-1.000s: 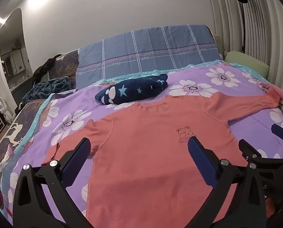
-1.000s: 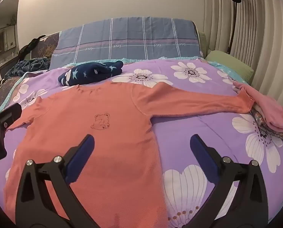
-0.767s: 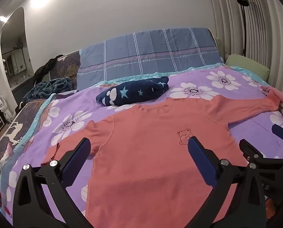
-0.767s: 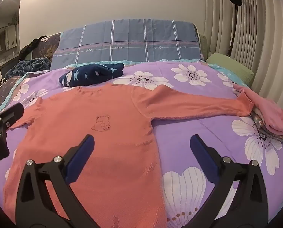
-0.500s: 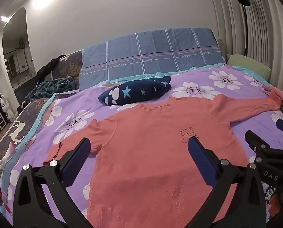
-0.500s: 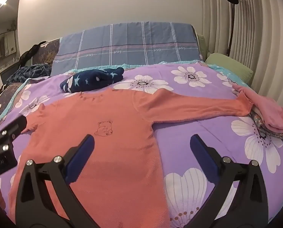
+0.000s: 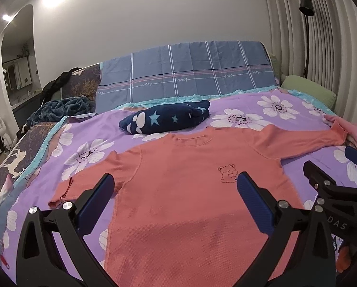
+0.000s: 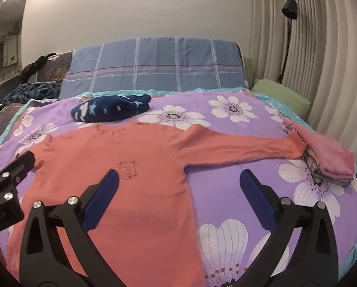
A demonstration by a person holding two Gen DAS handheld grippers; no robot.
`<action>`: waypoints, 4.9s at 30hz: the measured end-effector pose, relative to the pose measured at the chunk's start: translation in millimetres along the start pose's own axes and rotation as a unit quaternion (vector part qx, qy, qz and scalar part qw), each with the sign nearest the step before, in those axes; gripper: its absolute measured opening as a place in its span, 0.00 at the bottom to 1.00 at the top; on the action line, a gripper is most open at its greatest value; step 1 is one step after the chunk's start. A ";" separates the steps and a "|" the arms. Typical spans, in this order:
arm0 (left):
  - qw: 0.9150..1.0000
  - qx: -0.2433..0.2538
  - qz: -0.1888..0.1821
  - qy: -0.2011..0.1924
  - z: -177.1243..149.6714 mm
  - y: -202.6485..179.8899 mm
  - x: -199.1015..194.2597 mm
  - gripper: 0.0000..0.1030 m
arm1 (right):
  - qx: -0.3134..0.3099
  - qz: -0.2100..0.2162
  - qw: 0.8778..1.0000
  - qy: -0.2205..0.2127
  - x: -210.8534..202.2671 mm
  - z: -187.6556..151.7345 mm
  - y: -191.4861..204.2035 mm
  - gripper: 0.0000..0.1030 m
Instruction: Fold small clothes
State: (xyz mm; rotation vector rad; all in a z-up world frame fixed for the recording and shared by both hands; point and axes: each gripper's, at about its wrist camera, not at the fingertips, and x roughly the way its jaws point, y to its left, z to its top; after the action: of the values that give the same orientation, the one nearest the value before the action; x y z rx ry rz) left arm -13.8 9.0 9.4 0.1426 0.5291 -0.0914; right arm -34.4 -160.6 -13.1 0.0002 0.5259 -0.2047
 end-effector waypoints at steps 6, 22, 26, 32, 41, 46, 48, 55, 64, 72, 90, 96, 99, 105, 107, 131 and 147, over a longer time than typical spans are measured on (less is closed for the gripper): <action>1.000 0.009 0.004 0.000 -3.6 -1.0 -1.1 0.99 | -0.007 0.002 1.000 -0.001 -2.1 1.0 4.8 0.98; 1.000 0.009 -0.006 0.004 -11.3 -0.8 3.9 0.99 | 0.012 0.027 0.999 -0.017 -4.3 3.4 5.7 0.98; 1.000 0.004 -0.011 0.005 -11.4 2.6 4.9 0.99 | 0.011 0.027 0.999 -0.016 -2.8 3.9 5.1 0.98; 1.000 0.002 -0.013 0.007 -12.3 3.9 6.3 0.99 | 0.002 0.028 1.000 0.000 3.2 4.2 10.1 0.98; 1.000 -0.005 -0.021 0.016 -16.5 8.2 8.6 0.99 | 0.020 0.037 0.999 0.026 11.9 -0.5 7.2 0.98; 0.999 -0.021 -0.023 0.024 -18.4 15.0 11.2 0.99 | 0.022 0.036 0.998 0.046 19.6 -5.4 3.5 0.98; 0.999 -0.025 -0.023 0.025 -18.5 17.0 11.3 0.99 | 0.023 0.036 0.998 0.053 22.1 -6.9 2.3 0.98; 0.999 -0.022 -0.042 0.016 -20.1 18.3 5.5 0.99 | 0.017 0.032 0.997 0.075 29.5 -13.9 0.0 0.98; 0.999 -0.022 -0.049 0.011 -21.1 18.3 4.0 0.99 | 0.021 0.030 0.995 0.093 32.9 -18.9 -1.4 0.98; 0.997 -0.022 -0.067 0.018 -23.5 19.6 5.7 0.99 | 0.012 0.028 0.995 0.090 30.7 -16.0 1.2 0.98; 0.991 -0.047 -0.089 0.083 -41.1 36.4 42.7 0.99 | 0.011 0.027 0.995 0.093 36.9 -14.1 2.6 0.98; 0.985 -0.105 -0.014 0.137 -57.5 101.1 81.6 0.99 | 0.005 0.021 0.995 0.094 43.2 -13.8 2.2 0.98; 0.981 -0.110 0.067 0.144 -64.4 149.3 99.4 0.99 | 0.007 0.020 0.995 0.102 49.3 -14.5 0.9 0.98; 0.951 -0.187 0.156 0.189 -66.0 259.3 139.0 0.85 | 0.001 0.014 0.994 0.112 61.5 -19.4 3.8 0.98; 0.943 -0.203 0.175 0.196 -65.4 284.7 150.9 0.73 | 0.002 0.016 0.993 0.118 66.6 -20.0 5.9 0.98; 0.953 -0.174 0.145 0.200 -65.9 318.8 197.6 0.03 | -0.048 0.039 0.988 0.138 89.0 -18.3 41.0 0.98; 0.981 -0.106 -0.062 0.151 -27.5 176.2 162.4 0.03 | 0.003 0.200 0.965 0.170 120.5 26.6 97.5 0.26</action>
State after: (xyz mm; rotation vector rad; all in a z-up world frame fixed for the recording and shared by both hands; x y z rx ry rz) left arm 133.9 178.9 -77.0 -0.0864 0.8465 -0.1355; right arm 99.7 -89.9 -55.2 0.1495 0.8551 0.1933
